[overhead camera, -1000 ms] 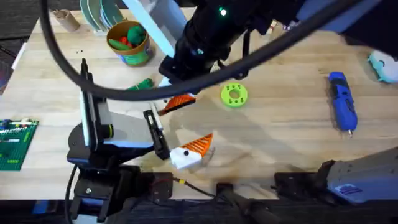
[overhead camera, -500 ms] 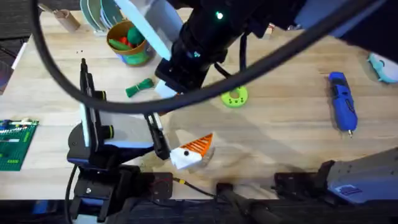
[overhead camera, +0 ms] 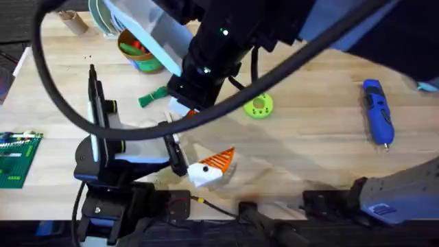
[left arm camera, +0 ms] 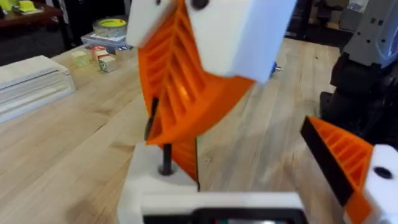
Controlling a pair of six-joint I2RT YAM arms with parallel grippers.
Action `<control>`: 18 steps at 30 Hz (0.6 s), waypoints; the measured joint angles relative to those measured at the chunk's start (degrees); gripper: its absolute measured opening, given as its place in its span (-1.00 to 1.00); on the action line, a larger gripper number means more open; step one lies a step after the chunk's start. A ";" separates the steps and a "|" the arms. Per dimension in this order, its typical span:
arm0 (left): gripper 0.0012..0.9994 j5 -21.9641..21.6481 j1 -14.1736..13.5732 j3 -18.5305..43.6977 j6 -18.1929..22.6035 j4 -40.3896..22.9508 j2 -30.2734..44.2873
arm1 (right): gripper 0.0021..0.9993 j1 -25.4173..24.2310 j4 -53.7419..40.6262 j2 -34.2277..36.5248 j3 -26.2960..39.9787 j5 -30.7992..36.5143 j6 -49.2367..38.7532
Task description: Pick up the gripper from the table and insert it into the empty holder that is missing its gripper. Then pick up a screw, insert it into the mounting hole, and use the screwdriver to tighten it. Finally, clean up the table by picking up the vegetable and placing it into the bucket.
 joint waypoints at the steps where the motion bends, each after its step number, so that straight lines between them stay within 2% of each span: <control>1: 0.99 0.00 0.00 0.00 0.00 0.00 0.00 | -0.99 -0.02 0.09 0.02 0.00 0.15 0.00; 18: 0.99 0.13 0.00 0.00 0.00 -0.02 0.00 | -0.99 0.00 -0.64 0.02 0.00 0.17 -0.20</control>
